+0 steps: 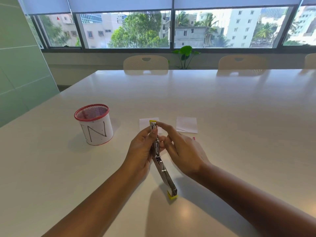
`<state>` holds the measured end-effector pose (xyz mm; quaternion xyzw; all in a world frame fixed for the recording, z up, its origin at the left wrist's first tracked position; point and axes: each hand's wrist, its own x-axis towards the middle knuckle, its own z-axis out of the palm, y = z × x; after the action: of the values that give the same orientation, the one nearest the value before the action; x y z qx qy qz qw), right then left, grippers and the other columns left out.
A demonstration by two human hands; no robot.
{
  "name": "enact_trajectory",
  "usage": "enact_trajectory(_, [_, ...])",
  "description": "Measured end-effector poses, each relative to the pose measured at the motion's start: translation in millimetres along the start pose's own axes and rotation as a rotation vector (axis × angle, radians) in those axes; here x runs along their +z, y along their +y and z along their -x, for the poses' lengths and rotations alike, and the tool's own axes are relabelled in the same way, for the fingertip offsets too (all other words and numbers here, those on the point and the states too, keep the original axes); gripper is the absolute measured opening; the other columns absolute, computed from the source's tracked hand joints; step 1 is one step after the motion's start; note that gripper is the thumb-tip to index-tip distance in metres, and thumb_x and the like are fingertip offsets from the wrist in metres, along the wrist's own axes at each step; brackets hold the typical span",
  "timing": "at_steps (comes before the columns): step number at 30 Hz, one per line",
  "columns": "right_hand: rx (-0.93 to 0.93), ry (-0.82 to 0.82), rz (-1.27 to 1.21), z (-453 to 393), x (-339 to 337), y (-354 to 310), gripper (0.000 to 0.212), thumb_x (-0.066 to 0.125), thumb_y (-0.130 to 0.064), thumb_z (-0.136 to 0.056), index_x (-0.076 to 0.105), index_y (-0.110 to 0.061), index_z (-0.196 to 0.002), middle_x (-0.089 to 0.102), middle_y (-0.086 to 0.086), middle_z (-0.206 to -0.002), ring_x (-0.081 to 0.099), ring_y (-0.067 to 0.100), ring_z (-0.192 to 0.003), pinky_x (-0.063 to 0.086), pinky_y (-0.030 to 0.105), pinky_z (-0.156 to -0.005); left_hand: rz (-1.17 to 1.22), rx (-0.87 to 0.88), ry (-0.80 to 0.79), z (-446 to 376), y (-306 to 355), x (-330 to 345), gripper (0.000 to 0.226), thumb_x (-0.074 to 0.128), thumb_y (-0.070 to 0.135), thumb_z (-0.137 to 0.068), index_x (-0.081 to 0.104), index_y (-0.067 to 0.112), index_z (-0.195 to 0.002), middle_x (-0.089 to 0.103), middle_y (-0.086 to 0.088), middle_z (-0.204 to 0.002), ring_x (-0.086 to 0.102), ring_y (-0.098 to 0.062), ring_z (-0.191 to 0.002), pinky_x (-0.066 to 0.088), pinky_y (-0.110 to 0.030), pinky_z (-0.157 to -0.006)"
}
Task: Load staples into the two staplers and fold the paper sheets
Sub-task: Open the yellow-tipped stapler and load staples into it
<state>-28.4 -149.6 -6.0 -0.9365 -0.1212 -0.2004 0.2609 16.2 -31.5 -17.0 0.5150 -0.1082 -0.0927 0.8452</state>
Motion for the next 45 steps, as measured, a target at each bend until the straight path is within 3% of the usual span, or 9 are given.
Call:
enact_trajectory(8, [-0.045, 0.034, 0.050, 1, -3, 1, 0.044, 0.031, -0.026, -0.096, 0.032, -0.041, -0.137, 0.061, -0.007, -0.115, 0.062, 0.022, -0.093, 0.047, 0.034, -0.069, 0.090, -0.054, 0.015, 2, -1, 1, 0.019, 0.048, 0.017, -0.090, 0.067, 0.013, -0.087, 0.069, -0.009, -0.071, 0.070, -0.021, -0.065, 0.059, -0.030, -0.063])
enact_trajectory(11, [-0.119, 0.107, 0.213, -1, -3, 1, 0.047, 0.024, -0.032, -0.090, 0.040, -0.035, -0.135, 0.062, -0.005, -0.093, 0.063, 0.022, -0.071, 0.042, 0.028, -0.053, 0.106, -0.067, 0.004, 2, -2, 1, 0.020, 0.047, 0.019, -0.091, 0.067, 0.015, -0.091, 0.071, -0.007, -0.073, 0.070, -0.021, -0.066, 0.058, -0.031, -0.066])
enact_trajectory(15, [-0.154, 0.211, 0.330, -2, -4, -1, 0.040, 0.039, -0.025, -0.086, 0.060, -0.025, -0.121, 0.055, -0.007, -0.069, 0.055, 0.015, -0.047, 0.016, 0.014, -0.039, 0.101, -0.078, -0.012, 3, -1, -1, 0.021, 0.047, 0.021, -0.090, 0.066, 0.016, -0.097, 0.071, -0.006, -0.078, 0.069, -0.019, -0.071, 0.058, -0.028, -0.062])
enact_trajectory(18, [-0.151, 0.182, 0.318, -1, -6, -4, 0.042, 0.033, -0.030, -0.085, 0.062, -0.026, -0.115, 0.060, -0.007, -0.074, 0.060, 0.016, -0.053, 0.032, 0.020, -0.040, 0.149, -0.119, -0.016, 3, 0, -3, 0.023, 0.049, 0.019, -0.089, 0.065, 0.013, -0.105, 0.067, -0.011, -0.089, 0.067, -0.020, -0.078, 0.058, -0.030, -0.063])
enact_trajectory(21, [-0.098, 0.119, 0.218, 0, -11, -7, 0.033, 0.038, -0.031, -0.093, 0.055, -0.025, -0.119, 0.065, -0.005, -0.093, 0.063, 0.020, -0.068, 0.043, 0.029, -0.054, 0.195, -0.152, -0.016, 4, 1, -2, 0.020, 0.053, 0.015, -0.086, 0.069, 0.011, -0.097, 0.068, -0.007, -0.076, 0.066, -0.018, -0.070, 0.060, -0.035, -0.066])
enact_trajectory(30, [-0.006, 0.062, -0.102, -2, -3, -1, 0.012, 0.057, -0.033, -0.087, 0.059, -0.024, -0.095, 0.037, -0.021, -0.069, 0.045, -0.002, -0.061, 0.031, 0.015, -0.055, 0.188, -0.182, -0.062, 5, 4, -2, 0.026, 0.051, 0.018, -0.087, 0.065, 0.009, -0.107, 0.069, -0.005, -0.067, 0.065, -0.013, -0.059, 0.058, -0.029, -0.063])
enact_trajectory(37, [-0.088, 0.038, -0.164, -4, -7, -2, 0.004, 0.064, -0.025, -0.084, 0.065, -0.023, -0.087, 0.046, -0.019, -0.085, 0.049, -0.009, -0.071, 0.039, 0.012, -0.062, 0.157, -0.152, -0.058, 3, 10, -4, 0.022, 0.044, 0.016, -0.092, 0.064, 0.009, -0.102, 0.074, -0.010, -0.077, 0.072, -0.021, -0.073, 0.057, -0.034, -0.070])
enact_trajectory(41, [-0.153, 0.067, -0.251, -3, -4, -2, 0.007, 0.066, -0.011, -0.079, 0.065, -0.017, -0.077, 0.062, -0.005, -0.084, 0.054, 0.006, -0.067, 0.040, 0.010, -0.061, 0.123, -0.126, -0.039, 5, 10, -1, 0.022, 0.042, 0.015, -0.093, 0.064, 0.010, -0.095, 0.072, -0.004, -0.067, 0.070, -0.016, -0.060, 0.057, -0.026, -0.051])
enact_trajectory(45, [-0.174, 0.083, -0.270, -1, -4, -3, 0.008, 0.068, -0.009, -0.078, 0.063, -0.015, -0.075, 0.063, -0.003, -0.077, 0.051, 0.004, -0.066, 0.037, 0.008, -0.061, 0.031, -0.096, -0.040, 5, 9, -2, 0.024, 0.040, 0.018, -0.094, 0.064, 0.015, -0.093, 0.072, -0.001, -0.067, 0.068, -0.013, -0.058, 0.056, -0.023, -0.052])
